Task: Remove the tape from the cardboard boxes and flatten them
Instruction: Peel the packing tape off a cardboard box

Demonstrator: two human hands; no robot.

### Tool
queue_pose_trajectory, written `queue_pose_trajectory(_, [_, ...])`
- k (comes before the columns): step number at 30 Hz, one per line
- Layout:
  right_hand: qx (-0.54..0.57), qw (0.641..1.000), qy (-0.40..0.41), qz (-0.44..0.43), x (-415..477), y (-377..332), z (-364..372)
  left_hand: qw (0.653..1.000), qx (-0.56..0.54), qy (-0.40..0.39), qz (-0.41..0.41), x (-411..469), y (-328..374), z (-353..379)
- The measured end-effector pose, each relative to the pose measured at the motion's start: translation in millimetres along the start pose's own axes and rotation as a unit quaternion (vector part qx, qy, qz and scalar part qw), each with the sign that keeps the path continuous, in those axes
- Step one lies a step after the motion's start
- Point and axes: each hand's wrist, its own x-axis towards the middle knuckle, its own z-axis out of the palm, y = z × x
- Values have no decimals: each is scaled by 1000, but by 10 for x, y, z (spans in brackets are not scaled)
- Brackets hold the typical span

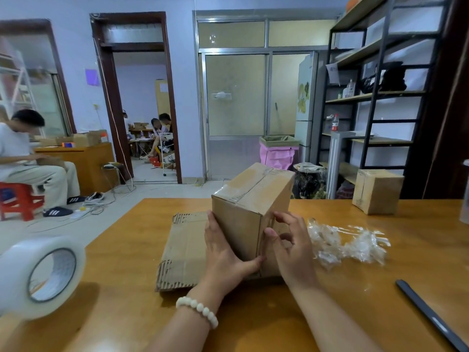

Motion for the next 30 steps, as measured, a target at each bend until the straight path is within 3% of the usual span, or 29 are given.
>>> queue_pose_trajectory(14, [23,999,-5,-35,32,35,-27,1000,-14,0,18,-2,-36,5])
queue_pose_trajectory(30, [-58,987,14,-147,3,56,29,1000,10,3,3,11,-15,26])
